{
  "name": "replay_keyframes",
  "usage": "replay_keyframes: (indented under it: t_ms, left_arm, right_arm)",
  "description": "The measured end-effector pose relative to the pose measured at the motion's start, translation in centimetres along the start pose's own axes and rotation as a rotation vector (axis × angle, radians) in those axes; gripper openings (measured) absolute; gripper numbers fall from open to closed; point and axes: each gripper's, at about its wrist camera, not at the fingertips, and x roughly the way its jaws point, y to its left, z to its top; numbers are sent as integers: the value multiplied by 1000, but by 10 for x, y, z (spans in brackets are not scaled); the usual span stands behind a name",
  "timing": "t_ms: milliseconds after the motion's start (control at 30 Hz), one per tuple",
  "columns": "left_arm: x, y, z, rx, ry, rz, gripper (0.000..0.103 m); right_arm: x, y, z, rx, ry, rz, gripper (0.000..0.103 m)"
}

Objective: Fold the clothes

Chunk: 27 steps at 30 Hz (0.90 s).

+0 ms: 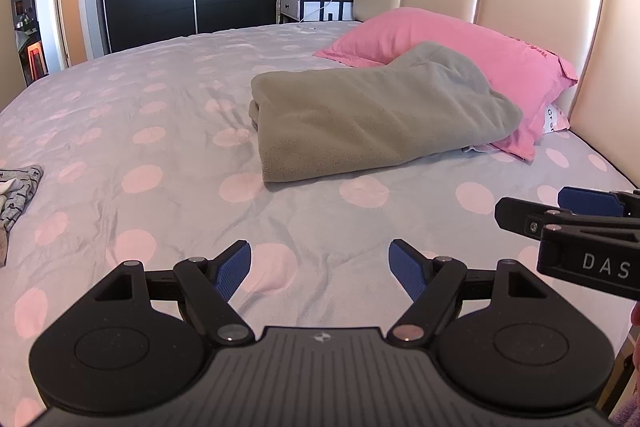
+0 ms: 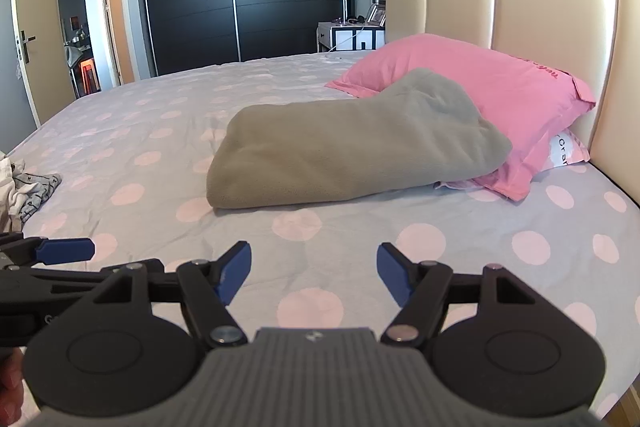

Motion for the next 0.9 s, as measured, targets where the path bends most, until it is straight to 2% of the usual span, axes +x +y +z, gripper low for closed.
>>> replay_keyframes:
  t_ms: [900]
  left_arm:
    - [-4, 0, -2, 6, -4, -1, 75]
  right_arm:
    - [1, 4, -2, -16, 15, 5, 72]
